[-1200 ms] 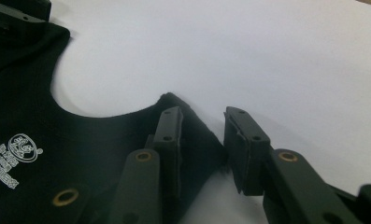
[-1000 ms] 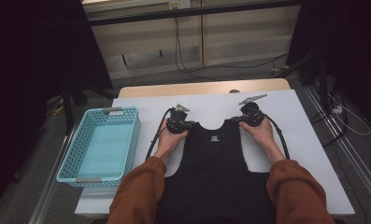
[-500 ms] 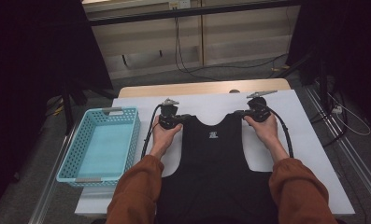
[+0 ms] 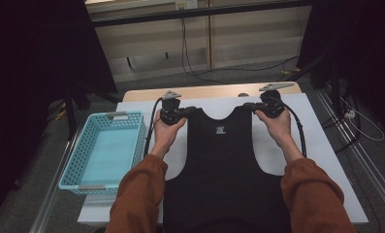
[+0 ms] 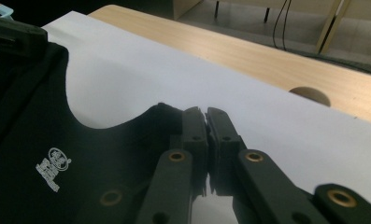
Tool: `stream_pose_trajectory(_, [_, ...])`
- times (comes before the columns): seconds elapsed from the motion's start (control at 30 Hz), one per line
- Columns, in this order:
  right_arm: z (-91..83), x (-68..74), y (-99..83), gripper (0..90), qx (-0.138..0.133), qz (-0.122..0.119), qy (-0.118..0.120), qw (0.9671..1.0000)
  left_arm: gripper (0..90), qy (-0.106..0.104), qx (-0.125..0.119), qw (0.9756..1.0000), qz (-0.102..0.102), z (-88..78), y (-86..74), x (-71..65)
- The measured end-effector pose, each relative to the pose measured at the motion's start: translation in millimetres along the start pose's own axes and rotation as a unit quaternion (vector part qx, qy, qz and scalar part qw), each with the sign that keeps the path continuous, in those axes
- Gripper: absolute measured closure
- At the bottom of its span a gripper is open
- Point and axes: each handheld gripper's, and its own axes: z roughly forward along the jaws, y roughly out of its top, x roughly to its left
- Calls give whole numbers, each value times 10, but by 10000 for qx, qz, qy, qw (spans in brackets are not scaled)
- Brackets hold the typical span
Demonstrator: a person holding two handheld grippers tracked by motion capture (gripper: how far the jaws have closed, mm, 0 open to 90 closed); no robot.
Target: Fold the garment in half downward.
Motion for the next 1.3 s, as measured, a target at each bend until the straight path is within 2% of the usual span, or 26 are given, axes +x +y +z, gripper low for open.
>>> stream_pose_trajectory(0.13, [-74,-1,81,877,-114,-24,-137,9998,878,-25,-76,10000,-20,-46,85,12])
stream_pose_trajectory(0.6, [-262,37,379,878,-426,-172,-225,9987,879,-24,-420,9991,68,-181,375,-31])
stream_pose_trajectory(0.9, [-352,48,496,878,-601,-186,-214,9978,879,-85,-504,9986,143,-243,500,-50])
stream_pose_trajectory(1.3, [-458,90,703,878,-757,-332,-268,9962,880,11,-665,9977,149,-336,682,-50])
